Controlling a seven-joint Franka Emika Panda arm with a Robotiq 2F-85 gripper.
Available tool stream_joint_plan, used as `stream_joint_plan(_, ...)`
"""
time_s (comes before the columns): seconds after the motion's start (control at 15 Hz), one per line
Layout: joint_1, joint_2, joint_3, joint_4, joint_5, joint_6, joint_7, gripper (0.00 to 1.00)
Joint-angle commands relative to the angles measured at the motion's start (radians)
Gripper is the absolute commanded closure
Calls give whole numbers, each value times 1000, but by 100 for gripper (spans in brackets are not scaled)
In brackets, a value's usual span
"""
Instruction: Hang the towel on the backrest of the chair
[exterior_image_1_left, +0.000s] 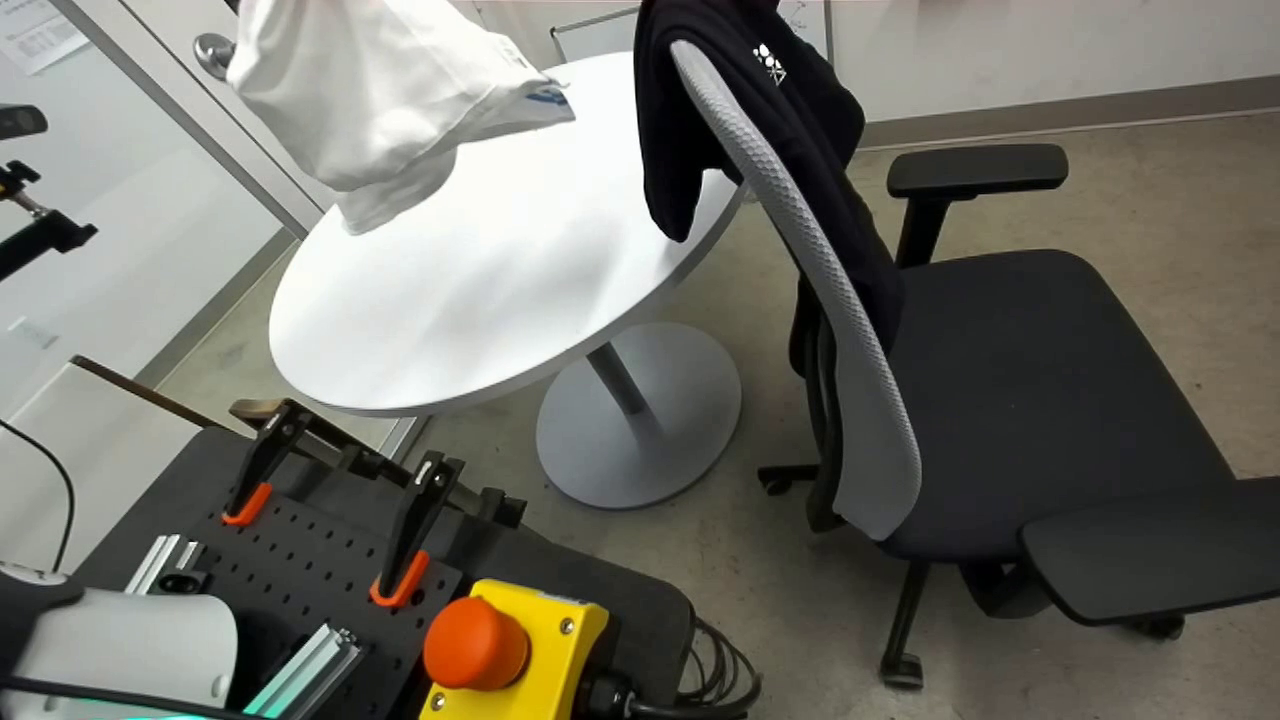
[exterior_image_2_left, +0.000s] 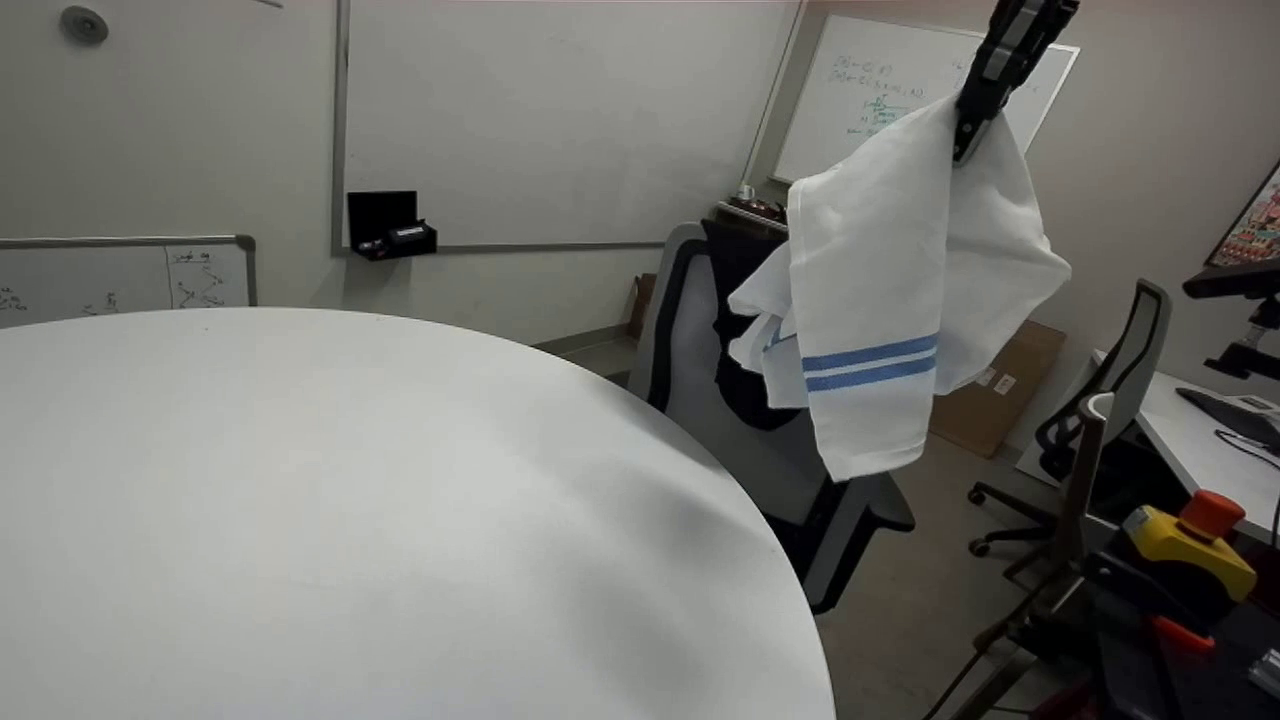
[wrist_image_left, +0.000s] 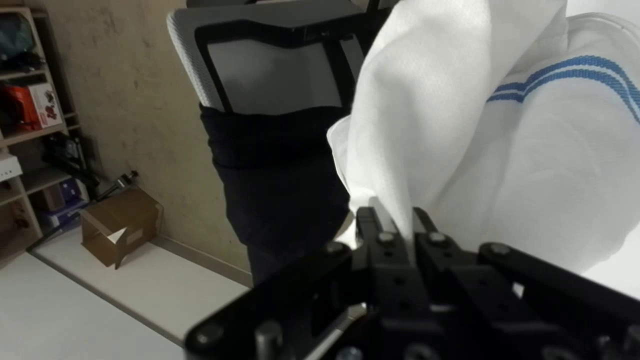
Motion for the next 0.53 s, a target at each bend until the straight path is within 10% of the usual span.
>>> stream_joint_plan(0.0, -39, -12, -13, 47, -2, -74, 29, 99)
stream_joint_plan(0.47, -103, -54, -18, 122, -129, -142, 91, 99)
